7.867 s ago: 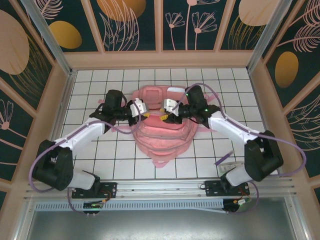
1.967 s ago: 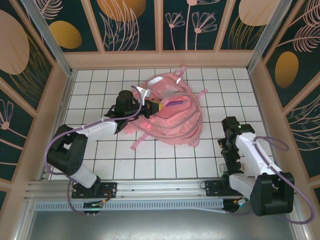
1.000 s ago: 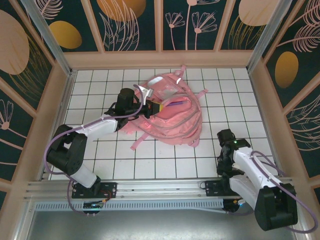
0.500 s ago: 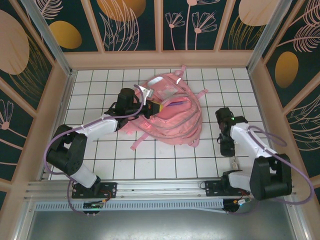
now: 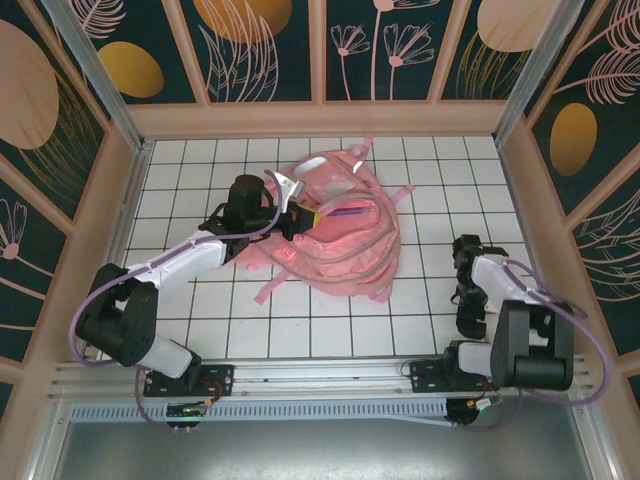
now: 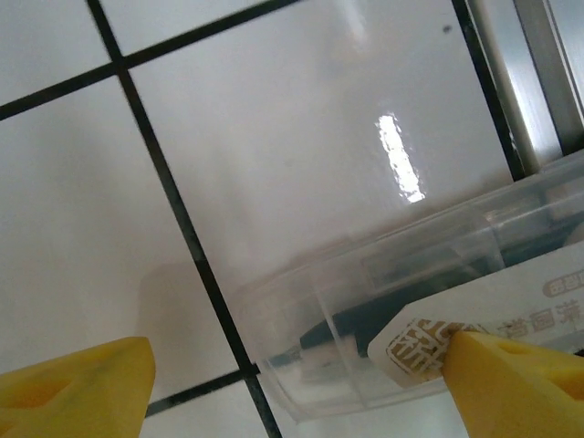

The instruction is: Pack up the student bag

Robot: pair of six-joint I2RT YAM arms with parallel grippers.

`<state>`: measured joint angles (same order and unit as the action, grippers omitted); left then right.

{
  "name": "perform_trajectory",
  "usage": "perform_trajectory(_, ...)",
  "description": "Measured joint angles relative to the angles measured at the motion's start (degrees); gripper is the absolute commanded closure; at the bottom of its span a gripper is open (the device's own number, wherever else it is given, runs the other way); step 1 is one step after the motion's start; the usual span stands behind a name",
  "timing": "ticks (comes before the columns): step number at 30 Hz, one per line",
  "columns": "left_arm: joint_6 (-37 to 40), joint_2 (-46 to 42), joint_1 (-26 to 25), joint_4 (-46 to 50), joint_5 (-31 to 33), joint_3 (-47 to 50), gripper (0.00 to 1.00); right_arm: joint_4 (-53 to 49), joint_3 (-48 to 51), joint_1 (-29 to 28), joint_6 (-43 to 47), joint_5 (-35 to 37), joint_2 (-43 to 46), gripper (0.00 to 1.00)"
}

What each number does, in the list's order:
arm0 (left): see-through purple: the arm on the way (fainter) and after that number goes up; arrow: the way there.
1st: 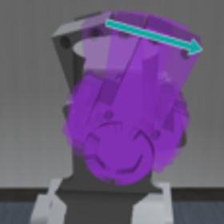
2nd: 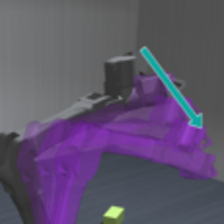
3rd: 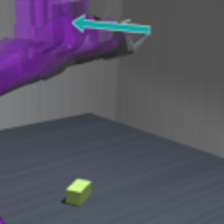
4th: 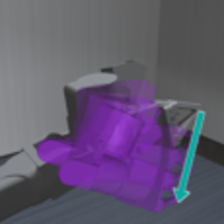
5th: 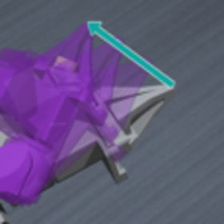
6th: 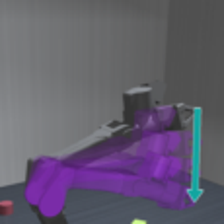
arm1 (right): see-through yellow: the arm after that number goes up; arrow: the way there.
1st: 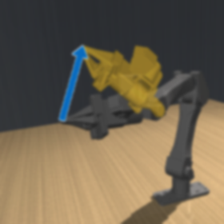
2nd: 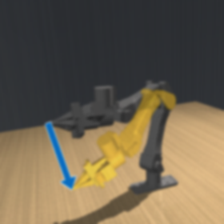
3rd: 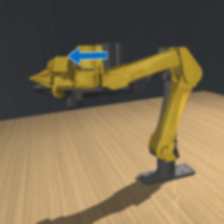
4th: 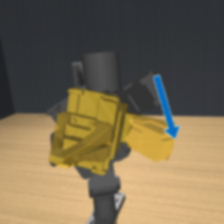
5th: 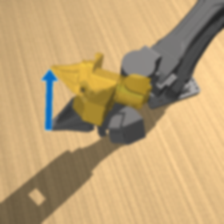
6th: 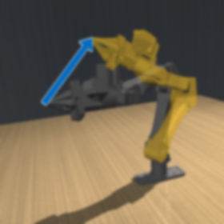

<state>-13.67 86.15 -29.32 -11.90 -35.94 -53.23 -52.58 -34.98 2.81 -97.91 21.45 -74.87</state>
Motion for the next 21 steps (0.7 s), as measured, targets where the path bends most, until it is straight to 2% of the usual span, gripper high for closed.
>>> perform_trajectory(6,-0.04,-0.28,0.00,-0.07,0.04,1.27,1.00,4.28,-5.35,-6.51,13.64,3.98,-9.55,0.17)
perform_trajectory(10,-0.04,-0.61,0.00,-0.07,0.42,1.70,1.00,7.93,-10.75,-9.77,16.98,4.63,-12.74,0.10)
perform_trajectory(15,0.13,-0.63,0.00,0.00,0.42,1.70,1.00,10.80,-11.02,-5.42,15.93,3.34,-11.52,0.08)
perform_trajectory(18,0.52,-0.72,0.00,0.22,0.44,1.70,1.00,11.85,-7.87,-2.32,16.20,2.08,-7.82,0.08)
perform_trajectory(21,1.09,-0.94,0.00,0.48,0.44,1.70,1.00,11.37,-6.93,-1.75,16.44,0.31,-4.28,0.06)
